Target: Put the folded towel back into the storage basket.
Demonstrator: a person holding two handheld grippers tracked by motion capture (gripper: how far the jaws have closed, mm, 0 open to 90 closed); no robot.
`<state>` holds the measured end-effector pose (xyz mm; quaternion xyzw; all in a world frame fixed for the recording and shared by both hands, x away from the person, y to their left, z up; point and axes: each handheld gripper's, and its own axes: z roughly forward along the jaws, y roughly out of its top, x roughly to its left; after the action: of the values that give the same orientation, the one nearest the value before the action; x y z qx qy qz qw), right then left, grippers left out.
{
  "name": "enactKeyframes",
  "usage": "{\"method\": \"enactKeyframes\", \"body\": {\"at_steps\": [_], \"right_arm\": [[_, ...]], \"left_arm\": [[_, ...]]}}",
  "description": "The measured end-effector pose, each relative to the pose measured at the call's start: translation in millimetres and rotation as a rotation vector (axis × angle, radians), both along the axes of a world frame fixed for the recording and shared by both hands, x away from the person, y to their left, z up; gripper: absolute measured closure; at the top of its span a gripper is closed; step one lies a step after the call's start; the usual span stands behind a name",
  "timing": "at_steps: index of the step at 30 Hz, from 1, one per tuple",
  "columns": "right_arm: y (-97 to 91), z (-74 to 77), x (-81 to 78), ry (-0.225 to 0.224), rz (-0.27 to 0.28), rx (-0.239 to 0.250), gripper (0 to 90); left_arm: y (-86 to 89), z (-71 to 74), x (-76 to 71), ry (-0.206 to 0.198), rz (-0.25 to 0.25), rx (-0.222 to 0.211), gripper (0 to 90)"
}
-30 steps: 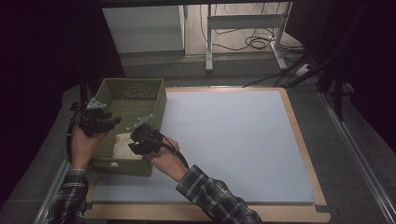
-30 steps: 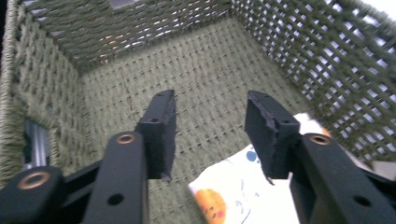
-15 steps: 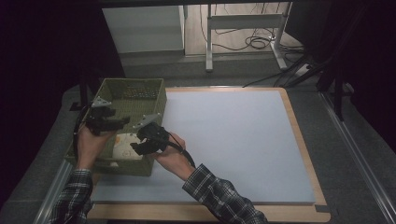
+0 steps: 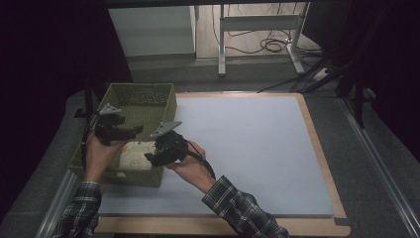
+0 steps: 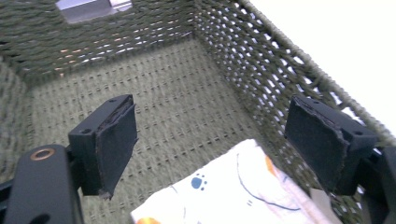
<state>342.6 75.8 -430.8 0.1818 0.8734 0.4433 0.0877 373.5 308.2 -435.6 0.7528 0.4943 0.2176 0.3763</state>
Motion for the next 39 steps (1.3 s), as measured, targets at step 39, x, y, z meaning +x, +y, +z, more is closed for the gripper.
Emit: {"method": "enactKeyframes", "body": {"at_steps": [39], "right_arm": [[-89.2,-15.0,16.4,0.016,-0.101,-0.024,13.9]], "left_arm": [[-62.3,13.3,-13.8,0.023,-0.169,0.034,2.0]]}}
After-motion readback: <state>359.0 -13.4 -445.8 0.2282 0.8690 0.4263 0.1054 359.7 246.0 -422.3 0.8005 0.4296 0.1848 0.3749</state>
